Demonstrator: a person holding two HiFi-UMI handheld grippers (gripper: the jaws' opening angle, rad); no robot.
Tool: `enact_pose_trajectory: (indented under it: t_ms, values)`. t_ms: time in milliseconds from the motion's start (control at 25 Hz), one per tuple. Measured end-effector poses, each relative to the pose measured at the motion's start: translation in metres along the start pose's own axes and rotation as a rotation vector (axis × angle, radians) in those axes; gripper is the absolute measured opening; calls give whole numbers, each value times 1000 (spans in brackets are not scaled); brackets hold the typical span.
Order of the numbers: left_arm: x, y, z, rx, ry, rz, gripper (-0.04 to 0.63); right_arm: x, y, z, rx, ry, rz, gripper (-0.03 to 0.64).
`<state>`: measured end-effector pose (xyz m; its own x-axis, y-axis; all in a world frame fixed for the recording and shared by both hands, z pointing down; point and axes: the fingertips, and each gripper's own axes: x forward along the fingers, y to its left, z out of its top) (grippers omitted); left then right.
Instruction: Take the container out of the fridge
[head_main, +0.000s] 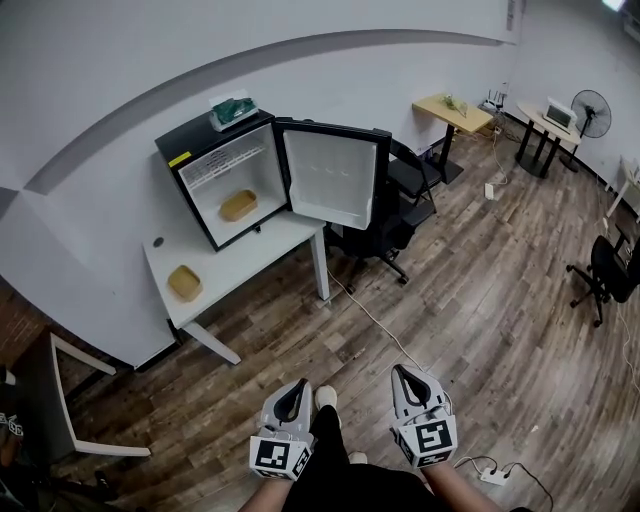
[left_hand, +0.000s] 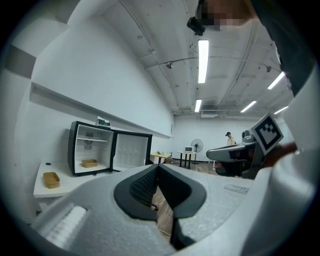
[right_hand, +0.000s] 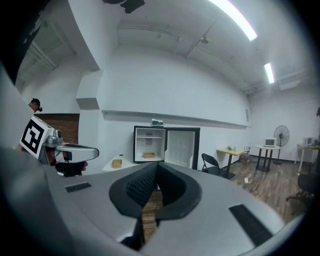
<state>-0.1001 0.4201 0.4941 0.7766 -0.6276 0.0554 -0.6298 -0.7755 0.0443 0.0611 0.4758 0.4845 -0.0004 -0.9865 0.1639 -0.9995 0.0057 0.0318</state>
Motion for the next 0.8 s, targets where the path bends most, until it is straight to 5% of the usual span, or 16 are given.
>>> enact_pose_trajectory:
  t_ms: [240,800]
  values:
    - [53,35,6,-7,-10,-11,17,58,-16,15,-19,14,2,0]
    - [207,192,45,-24,-39,-11,17,264,-44,68,-65,45,-15,0]
